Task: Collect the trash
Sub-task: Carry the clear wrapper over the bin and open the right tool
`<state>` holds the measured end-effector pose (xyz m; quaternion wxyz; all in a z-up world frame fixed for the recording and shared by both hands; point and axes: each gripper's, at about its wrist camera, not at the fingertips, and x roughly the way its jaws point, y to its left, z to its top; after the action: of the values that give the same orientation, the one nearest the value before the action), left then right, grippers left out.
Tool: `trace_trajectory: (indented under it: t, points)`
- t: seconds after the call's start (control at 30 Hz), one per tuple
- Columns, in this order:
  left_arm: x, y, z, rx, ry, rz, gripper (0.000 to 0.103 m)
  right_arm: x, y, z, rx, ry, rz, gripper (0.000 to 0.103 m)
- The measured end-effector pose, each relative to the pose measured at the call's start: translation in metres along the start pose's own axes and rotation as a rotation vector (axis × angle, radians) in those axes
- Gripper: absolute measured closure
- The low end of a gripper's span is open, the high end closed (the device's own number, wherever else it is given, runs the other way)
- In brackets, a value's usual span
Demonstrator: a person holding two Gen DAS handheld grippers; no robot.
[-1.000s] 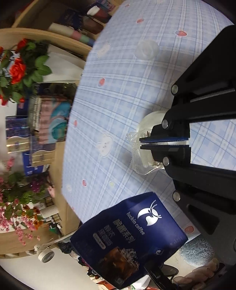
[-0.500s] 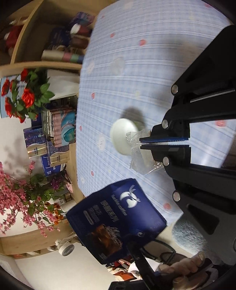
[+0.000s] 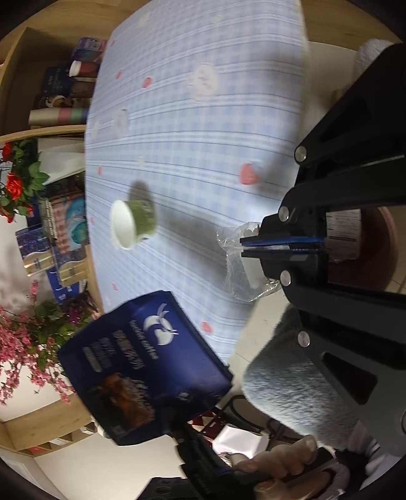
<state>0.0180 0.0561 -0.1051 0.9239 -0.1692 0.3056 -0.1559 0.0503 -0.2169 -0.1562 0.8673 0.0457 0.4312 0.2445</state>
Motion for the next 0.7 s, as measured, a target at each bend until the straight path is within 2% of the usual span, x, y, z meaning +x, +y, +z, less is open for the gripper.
trace_trajectory:
  t: [0.2, 0.27, 0.3, 0.33, 0.4, 0.47, 0.53, 0.57, 0.6, 0.63, 0.7]
  points:
    - [-0.011, -0.010, -0.012, 0.020, 0.003, -0.006, 0.090, 0.004, 0.006, -0.019, 0.006, 0.050, 0.017, 0.095]
    - [-0.012, -0.012, -0.015, 0.021, 0.009, -0.009, 0.090, 0.005, 0.008, -0.021, 0.006, 0.066, 0.020, 0.090]
    - [-0.013, -0.012, -0.017, 0.023, 0.015, -0.012, 0.090, 0.004, 0.009, -0.021, 0.008, 0.066, 0.021, 0.082]
    - [-0.013, -0.013, -0.018, 0.025, 0.017, -0.013, 0.090, 0.003, 0.009, -0.021, 0.009, 0.060, 0.024, 0.070]
    - [-0.013, -0.014, -0.019, 0.035, 0.022, -0.012, 0.090, -0.001, 0.008, -0.020, 0.010, 0.038, 0.019, 0.064]
    - [-0.014, -0.016, -0.022, 0.045, 0.027, -0.012, 0.090, -0.007, 0.007, -0.018, 0.006, 0.010, 0.002, 0.050]
    - [-0.013, -0.018, -0.024, 0.055, 0.031, -0.012, 0.090, -0.018, 0.006, -0.015, -0.002, -0.052, -0.038, 0.024]
    - [-0.013, -0.019, -0.025, 0.059, 0.031, -0.013, 0.090, -0.027, 0.004, -0.013, -0.002, -0.106, -0.062, 0.020]
    - [-0.013, -0.020, -0.027, 0.061, 0.030, -0.017, 0.090, -0.034, 0.002, -0.012, 0.001, -0.145, -0.081, 0.011]
    - [-0.013, -0.020, -0.028, 0.063, 0.034, -0.022, 0.090, -0.041, 0.000, -0.011, 0.006, -0.186, -0.106, 0.006]
    - [-0.010, -0.021, -0.031, 0.066, 0.044, -0.022, 0.090, -0.053, -0.005, -0.008, 0.023, -0.254, -0.157, 0.005]
